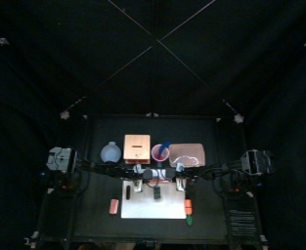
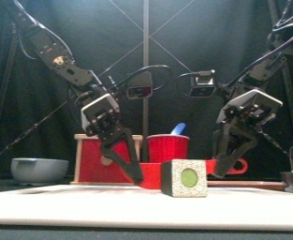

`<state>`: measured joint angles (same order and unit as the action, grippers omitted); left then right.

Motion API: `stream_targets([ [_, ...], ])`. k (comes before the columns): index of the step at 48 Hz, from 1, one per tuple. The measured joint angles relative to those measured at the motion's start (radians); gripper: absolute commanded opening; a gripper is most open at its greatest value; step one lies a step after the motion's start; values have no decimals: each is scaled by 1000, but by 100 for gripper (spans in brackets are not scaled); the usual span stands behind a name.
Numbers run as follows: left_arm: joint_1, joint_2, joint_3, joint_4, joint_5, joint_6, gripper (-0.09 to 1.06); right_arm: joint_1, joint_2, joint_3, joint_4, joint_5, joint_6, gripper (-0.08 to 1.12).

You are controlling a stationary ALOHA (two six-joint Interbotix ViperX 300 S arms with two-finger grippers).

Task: Place sushi on board then cut the sushi with the knife then place the pieces on the plate
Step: Cut the sushi into 4 pieces

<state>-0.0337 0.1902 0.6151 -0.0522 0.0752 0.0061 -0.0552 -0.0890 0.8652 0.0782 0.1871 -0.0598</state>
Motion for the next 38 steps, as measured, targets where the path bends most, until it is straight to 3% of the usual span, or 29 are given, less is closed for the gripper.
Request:
stream_targets([
  [8, -14, -57, -3, 0, 29, -2, 38, 23, -69, -18, 5, 54, 2, 34],
  [18, -95, -100, -2, 0, 25, -8, 38, 83, -124, -20, 28, 69, 5, 34],
  [24, -124, -98, -8, -6, 23, -11, 38, 110, -127, -20, 46, 69, 6, 34],
  [38, -137, -78, -18, -37, 21, -11, 38, 126, -127, -17, 63, 67, 5, 34],
])
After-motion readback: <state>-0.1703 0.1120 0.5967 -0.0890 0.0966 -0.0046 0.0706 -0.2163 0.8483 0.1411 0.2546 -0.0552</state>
